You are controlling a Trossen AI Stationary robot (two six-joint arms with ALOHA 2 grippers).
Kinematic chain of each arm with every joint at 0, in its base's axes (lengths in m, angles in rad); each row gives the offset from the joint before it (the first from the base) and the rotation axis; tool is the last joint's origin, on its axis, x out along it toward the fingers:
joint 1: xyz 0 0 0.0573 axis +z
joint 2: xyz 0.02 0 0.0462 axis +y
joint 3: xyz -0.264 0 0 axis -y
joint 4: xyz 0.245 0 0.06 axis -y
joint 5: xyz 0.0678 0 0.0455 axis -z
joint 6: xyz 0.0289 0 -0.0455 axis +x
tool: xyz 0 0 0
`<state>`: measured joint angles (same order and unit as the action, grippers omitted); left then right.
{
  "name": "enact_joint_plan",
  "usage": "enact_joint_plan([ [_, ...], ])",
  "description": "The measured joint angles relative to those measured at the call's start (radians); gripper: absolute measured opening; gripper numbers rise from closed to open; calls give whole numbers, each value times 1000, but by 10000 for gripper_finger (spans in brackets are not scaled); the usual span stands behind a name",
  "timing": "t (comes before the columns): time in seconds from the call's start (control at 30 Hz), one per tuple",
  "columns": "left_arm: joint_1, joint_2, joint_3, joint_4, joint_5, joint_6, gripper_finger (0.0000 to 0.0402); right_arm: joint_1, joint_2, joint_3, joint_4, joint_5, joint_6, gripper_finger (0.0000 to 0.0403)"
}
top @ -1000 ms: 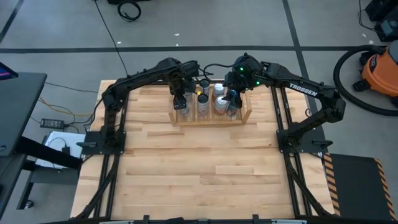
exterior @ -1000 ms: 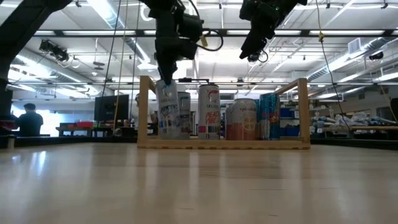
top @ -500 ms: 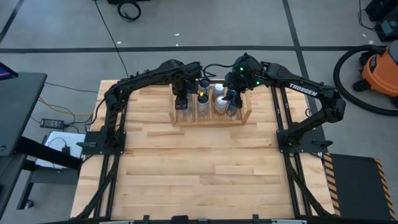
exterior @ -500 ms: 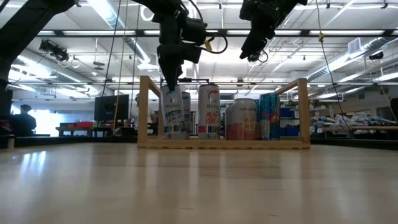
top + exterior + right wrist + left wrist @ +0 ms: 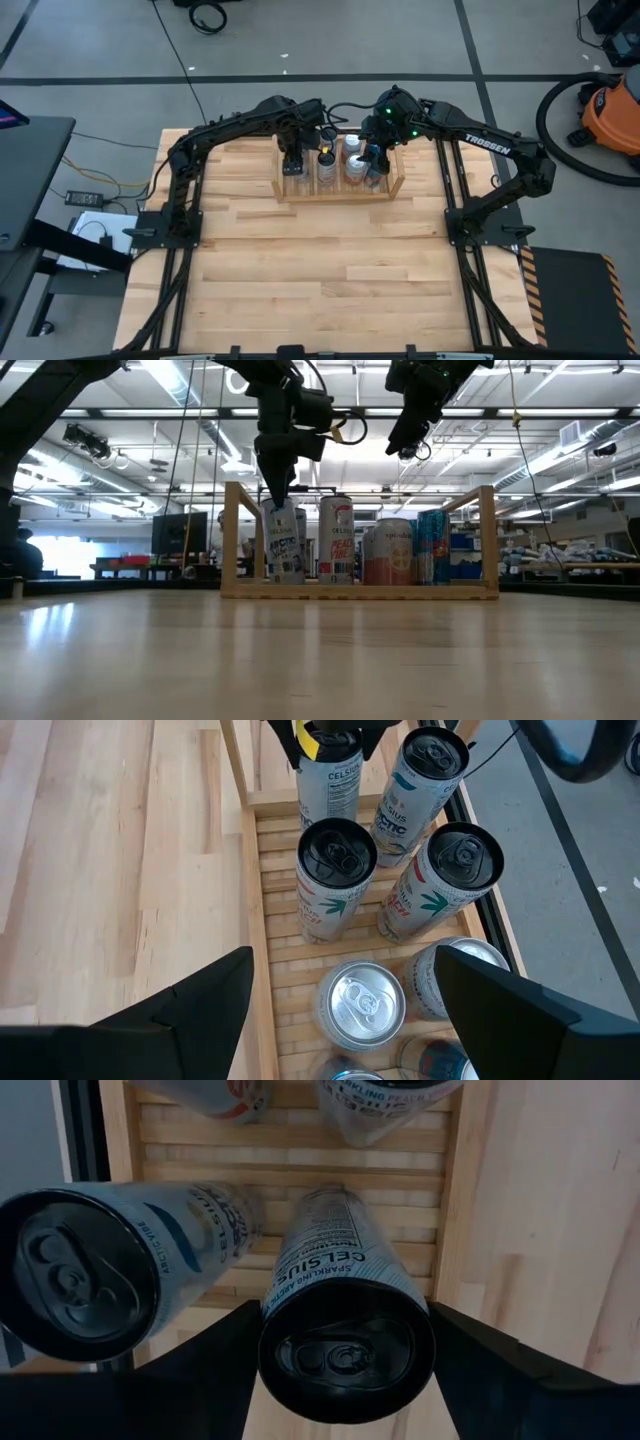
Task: Place canned beverage on shelf
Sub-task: Put the white pink soda can into the shelf
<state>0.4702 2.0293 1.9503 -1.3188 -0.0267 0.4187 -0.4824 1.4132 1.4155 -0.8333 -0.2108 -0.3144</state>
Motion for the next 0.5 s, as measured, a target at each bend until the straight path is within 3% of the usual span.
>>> enact_joint_plan([
  [0.5,0,0,0,38,-7,13,290,0,0,0,0,0,-3,320],
])
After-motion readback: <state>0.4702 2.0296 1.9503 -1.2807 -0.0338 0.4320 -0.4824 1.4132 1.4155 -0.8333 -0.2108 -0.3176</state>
